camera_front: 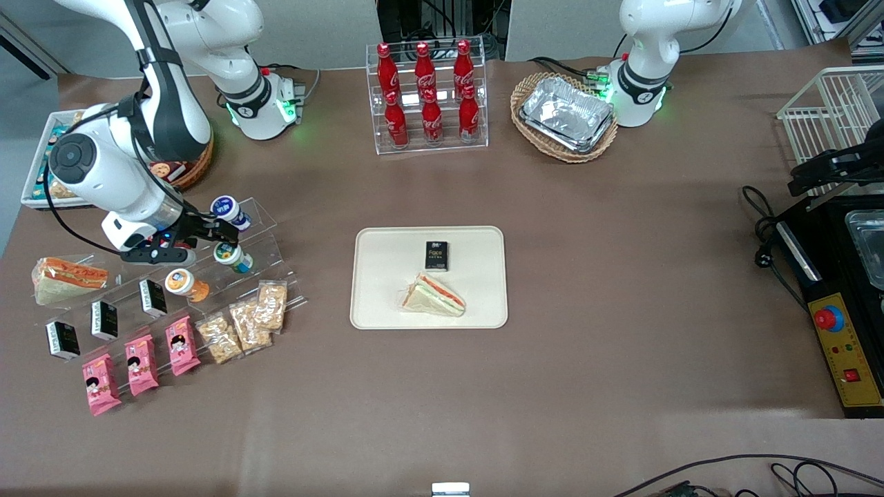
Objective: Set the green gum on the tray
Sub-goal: 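Lower the right gripper and close it on the green gum tub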
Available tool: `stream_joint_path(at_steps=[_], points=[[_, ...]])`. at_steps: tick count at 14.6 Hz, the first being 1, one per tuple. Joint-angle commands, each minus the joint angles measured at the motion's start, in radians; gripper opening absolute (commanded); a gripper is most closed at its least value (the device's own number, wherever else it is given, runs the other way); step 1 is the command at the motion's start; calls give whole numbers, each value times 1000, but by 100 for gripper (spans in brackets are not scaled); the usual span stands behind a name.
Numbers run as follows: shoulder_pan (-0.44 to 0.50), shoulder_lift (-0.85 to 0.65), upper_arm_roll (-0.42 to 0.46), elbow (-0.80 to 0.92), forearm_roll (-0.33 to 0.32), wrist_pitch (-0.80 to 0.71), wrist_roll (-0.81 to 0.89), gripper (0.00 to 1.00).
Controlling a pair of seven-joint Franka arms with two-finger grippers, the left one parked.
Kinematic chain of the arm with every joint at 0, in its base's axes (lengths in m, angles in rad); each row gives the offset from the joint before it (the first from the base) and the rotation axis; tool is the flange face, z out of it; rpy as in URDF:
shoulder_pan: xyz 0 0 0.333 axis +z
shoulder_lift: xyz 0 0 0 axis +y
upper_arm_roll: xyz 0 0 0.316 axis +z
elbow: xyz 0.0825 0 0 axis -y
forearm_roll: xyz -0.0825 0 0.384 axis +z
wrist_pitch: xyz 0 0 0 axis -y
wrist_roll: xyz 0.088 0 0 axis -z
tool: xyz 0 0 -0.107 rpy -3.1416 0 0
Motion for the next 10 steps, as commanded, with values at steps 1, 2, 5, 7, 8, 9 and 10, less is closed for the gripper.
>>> stream_joint_path(at_steps=[1, 2, 5, 7, 8, 9, 10], points=[[3, 32, 2, -11, 9, 49, 5, 100], [3, 35, 2, -19, 9, 66, 5, 100], [24, 55, 0, -30, 9, 109, 7, 100], [26, 67, 0, -33, 9, 131, 7, 100], [26, 72, 0, -33, 8, 137, 7, 100], [26, 78, 0, -34, 5, 144, 7, 100], [26, 81, 0, -34, 0, 149, 7, 100]])
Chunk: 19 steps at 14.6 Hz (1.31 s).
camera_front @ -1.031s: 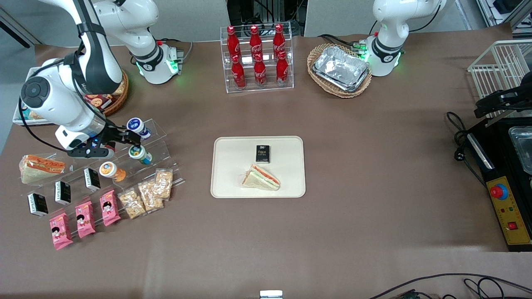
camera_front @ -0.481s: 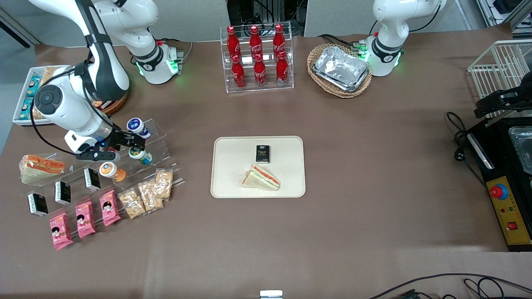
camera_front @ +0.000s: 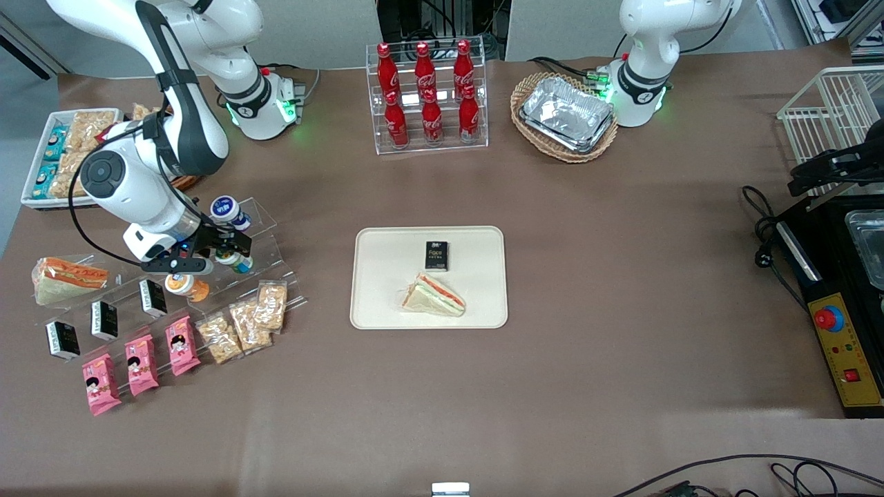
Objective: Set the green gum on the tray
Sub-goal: 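Lower the right gripper and close it on the green gum tub, then lift the green gum tub up off the rack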
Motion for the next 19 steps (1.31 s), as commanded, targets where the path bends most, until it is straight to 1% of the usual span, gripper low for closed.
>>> stream_joint_path(at_steps=[1, 4, 5, 7, 9, 10, 14, 16, 17, 18, 19], points=[[4, 15, -2, -11, -2, 42, 6, 100], [4, 29, -2, -22, -3, 64, 4, 99], [4, 32, -2, -28, -14, 76, 3, 99], [4, 37, -2, -37, -55, 82, 3, 99], [4, 37, -2, -46, -57, 82, 3, 99], [4, 40, -2, -46, -57, 82, 3, 96], [2, 40, -2, -45, -58, 81, -9, 61], [2, 39, -2, -45, -58, 81, -9, 37], [2, 39, -2, -43, -58, 79, -9, 28], [2, 37, -2, -42, -58, 76, -11, 24], [2, 32, -2, -37, -60, 70, -12, 17]])
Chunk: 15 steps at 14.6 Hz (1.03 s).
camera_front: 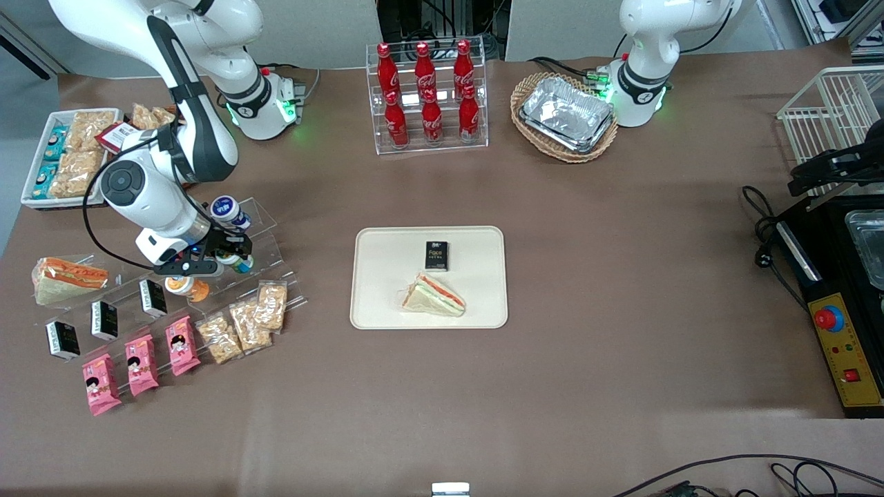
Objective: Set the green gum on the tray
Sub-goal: 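Lift the green gum tub up off the rack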
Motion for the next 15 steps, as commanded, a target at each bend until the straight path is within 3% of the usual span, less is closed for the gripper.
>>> stream_joint_path(at_steps=[1, 3, 10, 15], points=[[2, -18, -3, 5, -18, 5, -10, 17], [-1, -67, -5, 53, -18, -55, -57, 17], [5, -170, 3, 330, -4, -519, -50, 17], [83, -225, 20, 362, 123, -600, 120, 17]])
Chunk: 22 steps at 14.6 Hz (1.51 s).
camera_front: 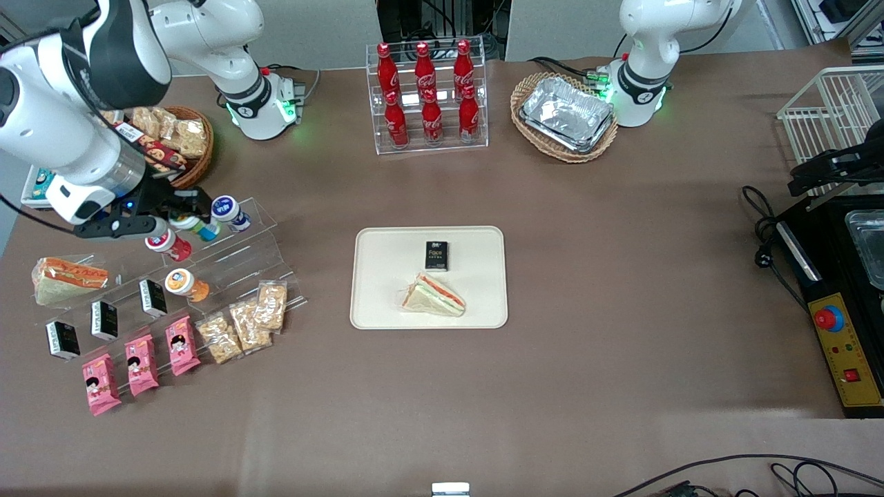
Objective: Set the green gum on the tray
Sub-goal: 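Carry the green gum tub over to the cream tray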
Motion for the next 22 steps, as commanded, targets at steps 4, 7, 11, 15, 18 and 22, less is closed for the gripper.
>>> stream_joint_path(at_steps=[4, 7, 11, 15, 18, 22], points=[[128, -22, 96, 13, 66, -7, 353, 17], [187, -10, 119, -61, 66, 92, 426, 17], [269, 80, 119, -124, 52, 270, 534, 17], [343, 232, 119, -125, 41, 425, 588, 17], [365, 323, 119, -125, 41, 522, 607, 17], [411, 456, 118, -124, 20, 662, 656, 17]])
